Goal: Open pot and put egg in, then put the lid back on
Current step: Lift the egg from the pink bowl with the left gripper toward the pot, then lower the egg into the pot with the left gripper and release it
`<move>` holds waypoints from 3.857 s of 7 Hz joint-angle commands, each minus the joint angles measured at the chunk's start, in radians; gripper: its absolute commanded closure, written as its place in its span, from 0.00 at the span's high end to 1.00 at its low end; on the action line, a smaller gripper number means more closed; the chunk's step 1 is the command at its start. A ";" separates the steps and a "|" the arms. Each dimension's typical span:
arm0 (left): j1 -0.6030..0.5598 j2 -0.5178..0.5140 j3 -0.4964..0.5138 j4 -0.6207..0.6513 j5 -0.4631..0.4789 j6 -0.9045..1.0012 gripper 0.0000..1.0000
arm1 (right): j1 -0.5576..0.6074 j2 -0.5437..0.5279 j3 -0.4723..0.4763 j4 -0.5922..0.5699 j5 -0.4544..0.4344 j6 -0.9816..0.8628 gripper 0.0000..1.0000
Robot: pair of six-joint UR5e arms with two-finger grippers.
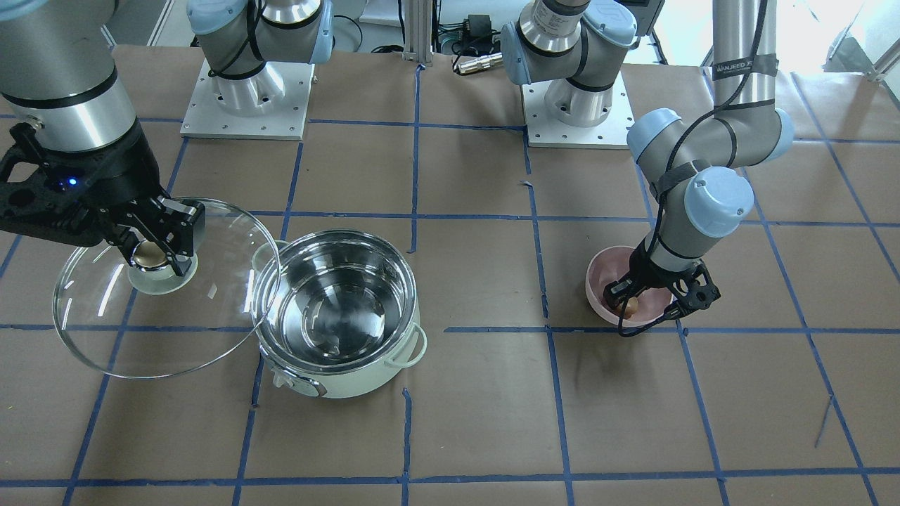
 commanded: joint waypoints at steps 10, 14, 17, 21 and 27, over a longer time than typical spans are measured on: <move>-0.248 0.084 0.331 -0.290 -0.019 -0.079 0.20 | 0.002 0.000 0.002 -0.003 0.002 -0.001 0.42; -0.477 0.032 0.365 -0.126 -0.127 -0.264 0.20 | -0.011 0.001 0.004 -0.005 -0.011 -0.067 0.42; -0.624 -0.058 0.474 -0.106 -0.108 -0.400 0.20 | -0.077 -0.006 0.007 0.004 -0.006 -0.151 0.42; -0.732 -0.190 0.529 0.043 0.031 -0.433 0.20 | -0.084 -0.006 0.007 0.007 0.000 -0.155 0.42; -0.752 -0.249 0.523 0.058 0.051 -0.376 0.20 | -0.077 -0.008 0.016 0.009 0.003 -0.152 0.42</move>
